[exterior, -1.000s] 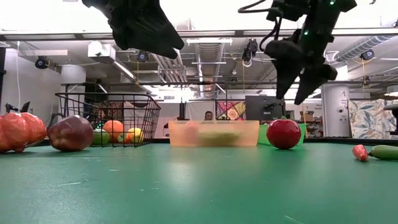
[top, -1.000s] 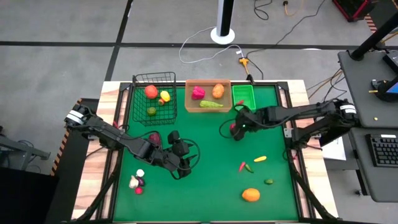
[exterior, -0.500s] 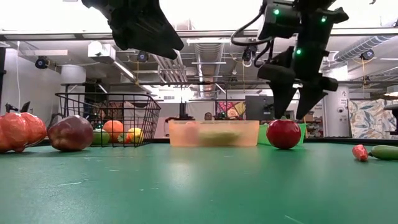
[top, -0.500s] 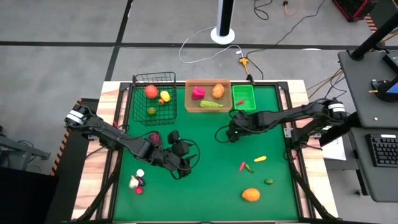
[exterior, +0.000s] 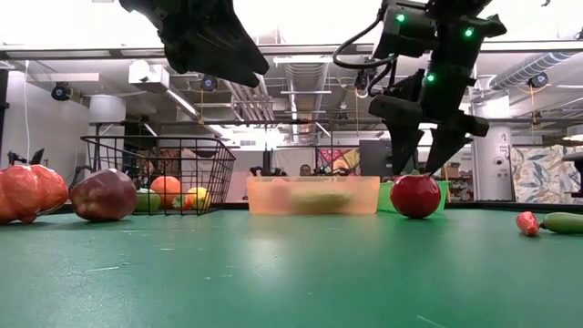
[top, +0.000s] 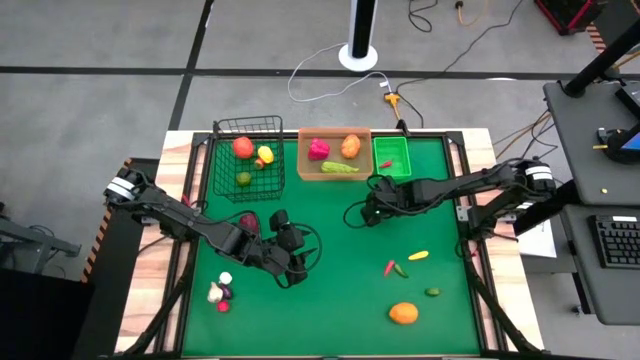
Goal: Sort produce into baskets
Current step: Put the red tomato into the black wire basket
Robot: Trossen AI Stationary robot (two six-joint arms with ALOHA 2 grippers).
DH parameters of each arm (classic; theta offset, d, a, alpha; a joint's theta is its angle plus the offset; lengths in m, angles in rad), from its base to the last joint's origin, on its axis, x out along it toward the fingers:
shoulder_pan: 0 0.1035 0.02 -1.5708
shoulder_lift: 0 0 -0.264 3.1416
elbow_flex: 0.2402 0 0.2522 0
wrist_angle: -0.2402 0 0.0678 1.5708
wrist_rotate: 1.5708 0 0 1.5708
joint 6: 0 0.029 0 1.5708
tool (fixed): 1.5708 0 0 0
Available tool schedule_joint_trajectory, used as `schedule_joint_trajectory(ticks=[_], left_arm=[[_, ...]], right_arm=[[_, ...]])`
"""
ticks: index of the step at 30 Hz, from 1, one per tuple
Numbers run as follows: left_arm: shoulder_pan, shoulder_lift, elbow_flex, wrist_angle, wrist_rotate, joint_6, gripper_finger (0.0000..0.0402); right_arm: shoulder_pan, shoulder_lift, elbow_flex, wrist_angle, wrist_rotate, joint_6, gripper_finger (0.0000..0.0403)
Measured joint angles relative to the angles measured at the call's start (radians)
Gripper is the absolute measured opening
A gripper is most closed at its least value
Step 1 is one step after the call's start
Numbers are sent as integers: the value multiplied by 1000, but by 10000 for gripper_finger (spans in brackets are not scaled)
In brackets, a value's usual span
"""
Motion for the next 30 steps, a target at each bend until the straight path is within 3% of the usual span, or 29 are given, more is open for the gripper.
schedule_joint_trajectory(ticks=[8,15,30], left_arm=[[0,0,0,0,0,0,201],[0,0,0,0,0,0,201],[0,0,-2,-27,0,-3,201]], right_arm=[[0,63,0,15,0,9,324],[3,142,9,49,65,8,322],[7,72,13,45,-9,-46,285]])
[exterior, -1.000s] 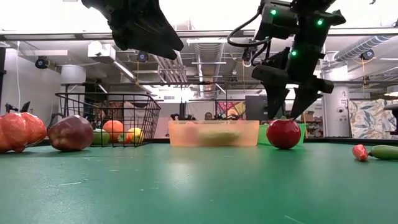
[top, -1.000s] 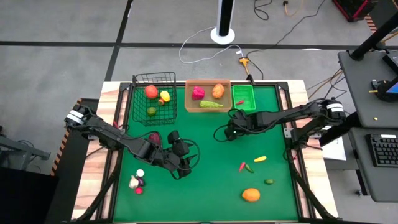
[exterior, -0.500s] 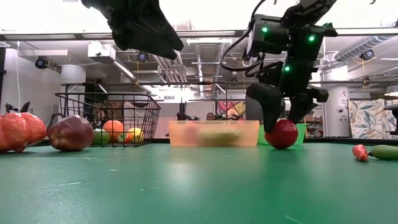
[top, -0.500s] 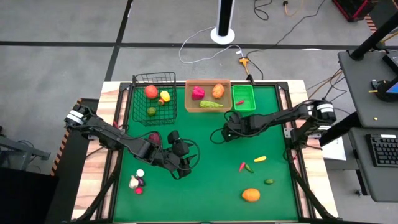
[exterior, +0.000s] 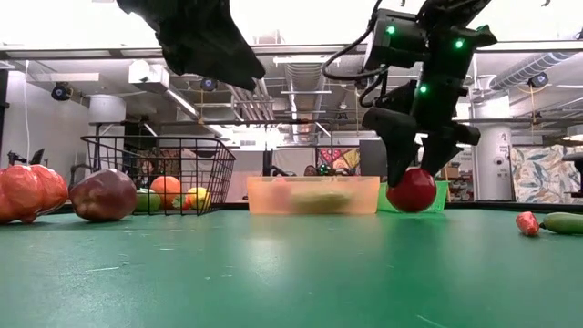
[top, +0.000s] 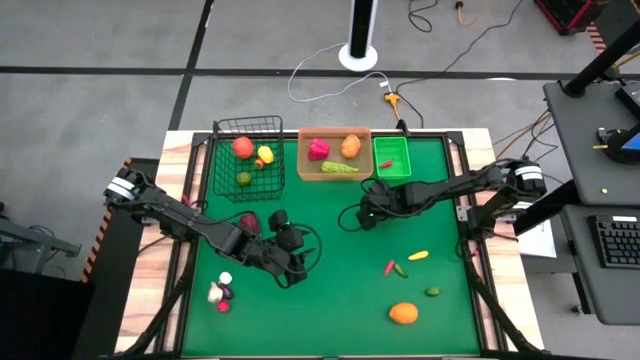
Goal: Sort produce into baskets
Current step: Put the red tomato into the black wire basket
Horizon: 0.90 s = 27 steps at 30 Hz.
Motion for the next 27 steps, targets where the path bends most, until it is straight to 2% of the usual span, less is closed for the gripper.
schedule_joint_trajectory(ticks=[4,10,17,24,27], left_arm=[[0,-6,0,-81,-1,-46,201],[0,-32,26,-291,-34,-153,201],[0,-81,67,-435,-55,-148,201],[-1,-190,105,-554,-113,-136,201],[0,-247,123,-640,-137,-135,201]], right_arm=[[7,-39,0,1,0,-19,285],[44,-123,3,45,1,-74,285],[100,-165,3,277,7,-211,285],[86,-119,11,623,-57,-390,286],[66,-87,56,671,-77,-454,286]])
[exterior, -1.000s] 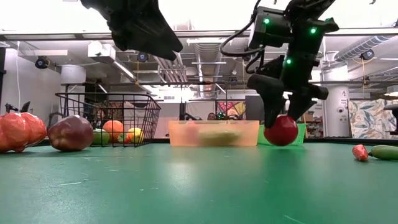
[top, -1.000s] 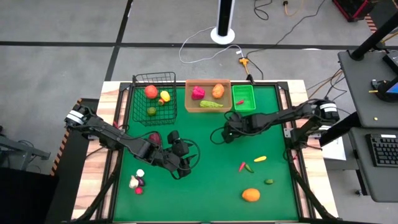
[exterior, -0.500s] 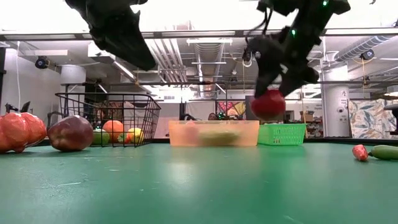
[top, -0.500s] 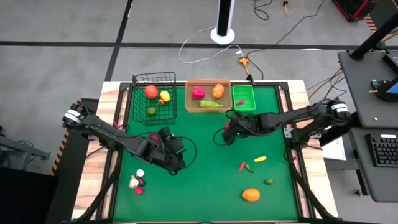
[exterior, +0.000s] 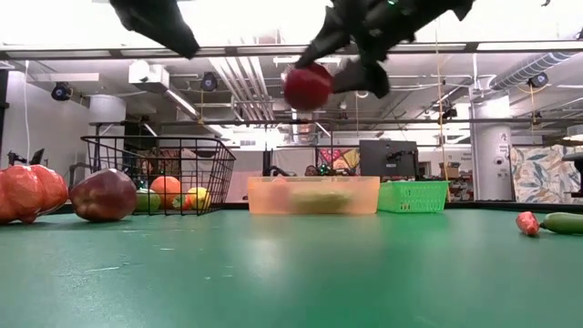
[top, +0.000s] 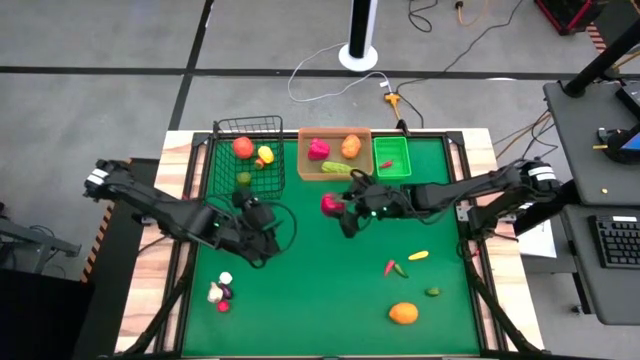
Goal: Sort produce into baskets
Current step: Put the red tomato into the black wire basket
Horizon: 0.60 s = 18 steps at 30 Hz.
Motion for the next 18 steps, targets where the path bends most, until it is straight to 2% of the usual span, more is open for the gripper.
schedule_joint_trajectory(ticks=[6,18], left_arm=[[0,-104,-3,-125,-36,3,201],[2,-272,-4,-141,-219,-12,201]], right_arm=[[-21,95,122,21,-2,-163,286],[-100,405,510,42,-2,-435,286]])
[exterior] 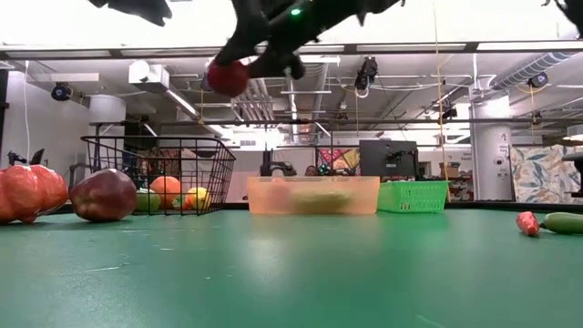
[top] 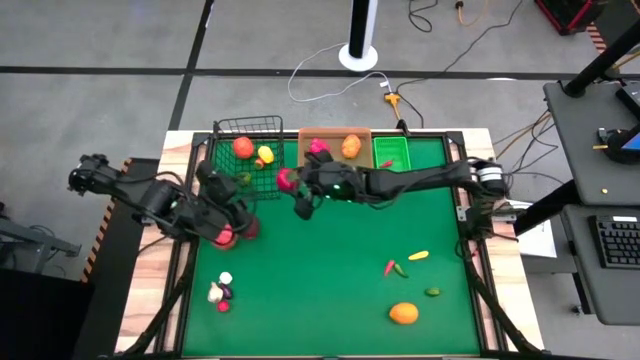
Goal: Sort produce into baskets
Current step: Put the red tomato into the black wire basket
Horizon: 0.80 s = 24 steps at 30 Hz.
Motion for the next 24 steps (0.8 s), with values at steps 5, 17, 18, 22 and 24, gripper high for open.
schedule_joint_trajectory(ticks=[5,17,18,22,24], left_arm=[[0,-56,0,-1,-14,-4,201],[0,-90,-31,-9,-11,-20,201],[0,-88,-35,-9,-11,-23,201],[0,-80,-43,-9,-11,-35,201],[0,-74,-43,-9,-11,-38,201]], right_arm=[[-26,127,136,-4,0,-38,286],[-59,287,280,-49,0,-57,286],[-60,291,283,-55,0,-59,286],[-62,298,291,-76,0,-62,290],[-62,298,291,-85,0,-61,298]])
